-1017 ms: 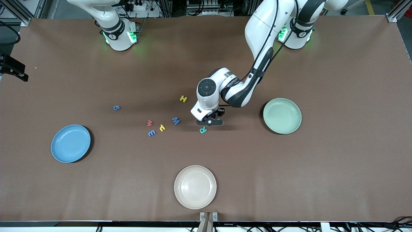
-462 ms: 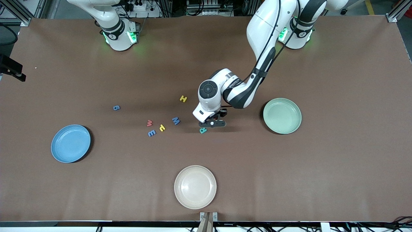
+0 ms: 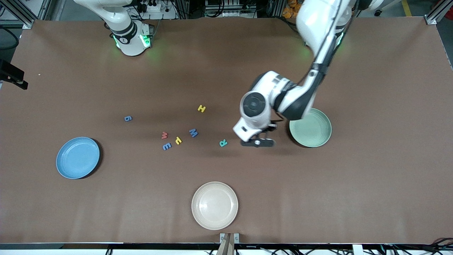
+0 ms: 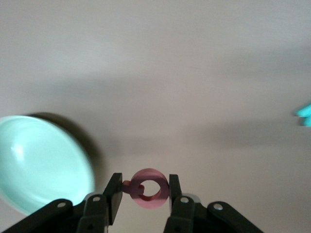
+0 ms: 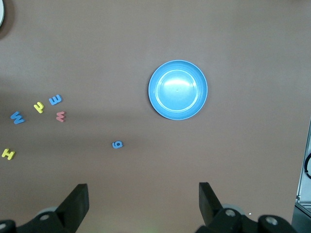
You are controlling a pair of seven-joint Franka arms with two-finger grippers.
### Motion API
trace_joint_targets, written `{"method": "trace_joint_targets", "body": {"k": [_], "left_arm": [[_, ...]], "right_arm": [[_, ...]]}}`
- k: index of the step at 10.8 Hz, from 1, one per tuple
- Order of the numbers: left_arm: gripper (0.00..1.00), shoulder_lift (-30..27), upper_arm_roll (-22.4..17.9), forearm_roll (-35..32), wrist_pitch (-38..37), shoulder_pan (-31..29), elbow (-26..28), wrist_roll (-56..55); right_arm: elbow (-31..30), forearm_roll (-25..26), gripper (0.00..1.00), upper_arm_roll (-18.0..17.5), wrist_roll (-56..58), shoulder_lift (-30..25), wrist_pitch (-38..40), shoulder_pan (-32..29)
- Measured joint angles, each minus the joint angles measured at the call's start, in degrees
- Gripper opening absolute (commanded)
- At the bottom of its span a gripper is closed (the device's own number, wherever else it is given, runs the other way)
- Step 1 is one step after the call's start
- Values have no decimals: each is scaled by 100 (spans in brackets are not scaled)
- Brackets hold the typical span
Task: Sort upper and lower case letters into plates
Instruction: 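Carry the pink letter over the green plate and open the left gripper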
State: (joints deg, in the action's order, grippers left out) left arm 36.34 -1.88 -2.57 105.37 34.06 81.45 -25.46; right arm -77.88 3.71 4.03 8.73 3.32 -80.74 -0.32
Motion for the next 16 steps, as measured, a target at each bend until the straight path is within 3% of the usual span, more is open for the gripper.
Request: {"method": "trace_joint_targets", "body": {"k": [3,5,9,10,12,13,14,16], "left_arm": [[22,-229,-7,-64,-131,-1343,156,1950],[22,-229,28,-119,12,-1902,394,2596],[22,-208,163,317,256,-1956,1065,2532],[35,-199,162,403,309,-1959,1242,2491],[38,-194,162,475,366,-1962,1484,2243],[90,-194,163,497,386,-1962,1568,2128],[100,-194,163,503,403,-1962,1604,2077],[100,-197,170,521,421,-1955,1616,1752]], "right_arm": [[2,0,100,-2,0,2,1,-2],[3,0,100,-3,0,2,1,-3],[4,0,100,-6,0,2,2,-3],[4,0,100,-6,0,2,2,-3],[4,0,100,-7,0,3,2,-3],[4,0,100,-6,0,6,2,-3],[-2,0,100,-6,0,34,-12,-3],[-42,2,100,-8,0,337,-487,-4]]}}
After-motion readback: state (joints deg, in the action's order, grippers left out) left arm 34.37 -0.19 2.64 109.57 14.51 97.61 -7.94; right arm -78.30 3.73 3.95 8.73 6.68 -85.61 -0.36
